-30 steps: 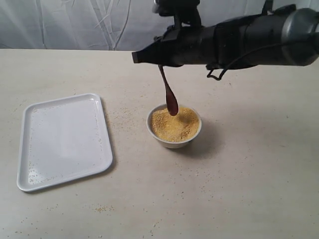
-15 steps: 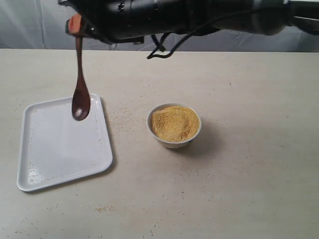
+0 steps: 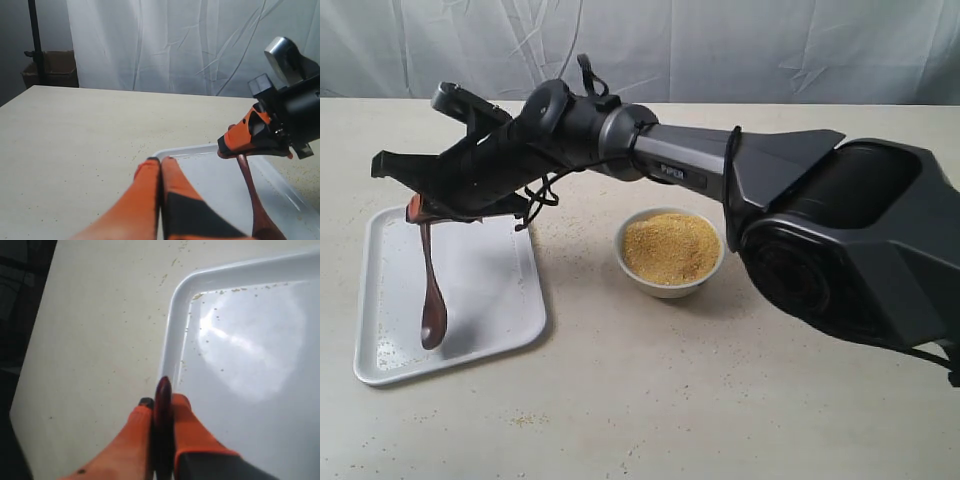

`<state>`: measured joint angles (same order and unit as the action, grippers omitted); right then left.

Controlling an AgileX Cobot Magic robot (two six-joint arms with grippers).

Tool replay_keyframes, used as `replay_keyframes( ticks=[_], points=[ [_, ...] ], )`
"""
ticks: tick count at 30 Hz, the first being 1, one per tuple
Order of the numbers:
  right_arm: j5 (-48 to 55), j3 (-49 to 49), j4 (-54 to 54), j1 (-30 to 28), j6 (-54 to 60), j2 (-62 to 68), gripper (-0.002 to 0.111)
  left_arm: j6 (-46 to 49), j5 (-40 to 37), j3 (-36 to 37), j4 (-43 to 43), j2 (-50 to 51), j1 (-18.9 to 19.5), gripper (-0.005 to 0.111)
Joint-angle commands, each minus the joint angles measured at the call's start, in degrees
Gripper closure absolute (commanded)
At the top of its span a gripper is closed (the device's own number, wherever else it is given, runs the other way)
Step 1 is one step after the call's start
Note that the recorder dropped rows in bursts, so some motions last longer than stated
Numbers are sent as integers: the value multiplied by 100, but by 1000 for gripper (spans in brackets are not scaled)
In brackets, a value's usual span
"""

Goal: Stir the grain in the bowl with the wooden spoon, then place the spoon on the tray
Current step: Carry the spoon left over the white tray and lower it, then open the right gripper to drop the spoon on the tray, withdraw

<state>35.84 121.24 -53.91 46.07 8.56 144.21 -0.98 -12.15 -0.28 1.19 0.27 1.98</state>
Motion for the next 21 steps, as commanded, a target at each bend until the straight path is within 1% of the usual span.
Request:
replay_keyframes(
  ticks=[1, 3, 6, 8, 10, 13, 16, 21],
  points=[
    [-325, 75, 2, -9, -64, 124, 107, -9, 35, 28, -3, -27, 21, 107],
    [-348, 75, 229, -9, -64, 133, 97, -9, 35, 28, -3, -27, 21, 107],
    [-320, 75, 376, -9, -64, 133, 69, -9, 61, 28, -3, -27, 21, 107],
    [-306, 75, 469, -9, -114, 133, 54, -9, 61, 28, -3, -27, 21, 107],
    [-276, 75, 588, -9, -125, 133, 48, -9, 61, 28, -3, -27, 21, 107],
    [-172, 75, 1055, -9, -326, 111, 41, -9, 61, 28, -3, -27, 21, 107],
    [-155, 75, 1949, -9, -1004, 40, 36, -9, 61, 28, -3, -27, 21, 107],
    [158, 75, 3841, -9, -2240, -243, 35, -9, 61, 28, -3, -27, 21, 107]
  ],
)
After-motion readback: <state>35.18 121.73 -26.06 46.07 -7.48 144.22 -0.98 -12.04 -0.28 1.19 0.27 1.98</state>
